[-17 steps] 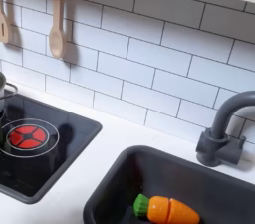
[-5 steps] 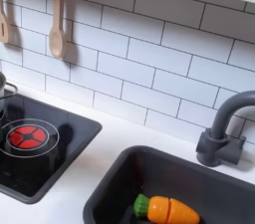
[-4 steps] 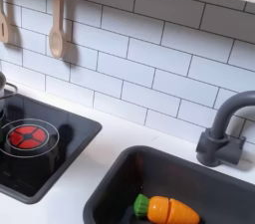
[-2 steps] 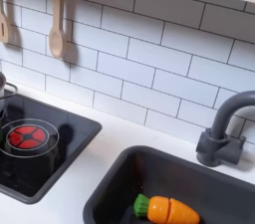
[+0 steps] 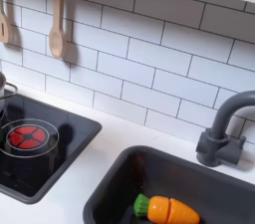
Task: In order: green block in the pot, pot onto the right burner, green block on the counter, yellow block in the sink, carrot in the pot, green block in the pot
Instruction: 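Put the green block in the pot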
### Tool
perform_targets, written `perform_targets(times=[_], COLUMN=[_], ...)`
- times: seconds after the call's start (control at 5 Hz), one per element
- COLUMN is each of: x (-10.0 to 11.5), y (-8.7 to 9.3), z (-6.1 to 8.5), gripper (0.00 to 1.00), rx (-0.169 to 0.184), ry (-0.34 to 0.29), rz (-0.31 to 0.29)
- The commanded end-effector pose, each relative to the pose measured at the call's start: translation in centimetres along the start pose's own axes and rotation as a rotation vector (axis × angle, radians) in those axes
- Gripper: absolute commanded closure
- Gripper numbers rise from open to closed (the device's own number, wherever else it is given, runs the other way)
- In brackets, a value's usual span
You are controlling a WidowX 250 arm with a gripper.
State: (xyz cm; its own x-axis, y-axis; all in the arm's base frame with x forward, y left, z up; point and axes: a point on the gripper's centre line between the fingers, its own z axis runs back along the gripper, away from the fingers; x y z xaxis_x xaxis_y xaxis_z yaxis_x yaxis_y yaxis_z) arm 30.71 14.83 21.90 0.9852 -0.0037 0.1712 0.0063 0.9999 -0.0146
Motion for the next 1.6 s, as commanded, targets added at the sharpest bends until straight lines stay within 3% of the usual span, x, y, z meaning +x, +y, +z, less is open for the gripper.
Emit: perform_targets(times=[0.0, 0.6, 0.8, 1.0, 1.4], x=[1.1, 2.8, 3.0, 3.3, 3.5], y=[-0.7, 0.5, 0.6, -0.3, -0.5], z=[-1.0, -2.0, -3.0, -4.0, -4.2], gripper=[0.0, 0.0, 0.0, 0.0, 0.0], rx=[0.013, 0.036, 0.032, 0.016, 0.039], ry=[-0.001, 0.004, 0.022, 0.039, 0.029], rz=[0.0, 0.063, 0.075, 0.05, 0.045])
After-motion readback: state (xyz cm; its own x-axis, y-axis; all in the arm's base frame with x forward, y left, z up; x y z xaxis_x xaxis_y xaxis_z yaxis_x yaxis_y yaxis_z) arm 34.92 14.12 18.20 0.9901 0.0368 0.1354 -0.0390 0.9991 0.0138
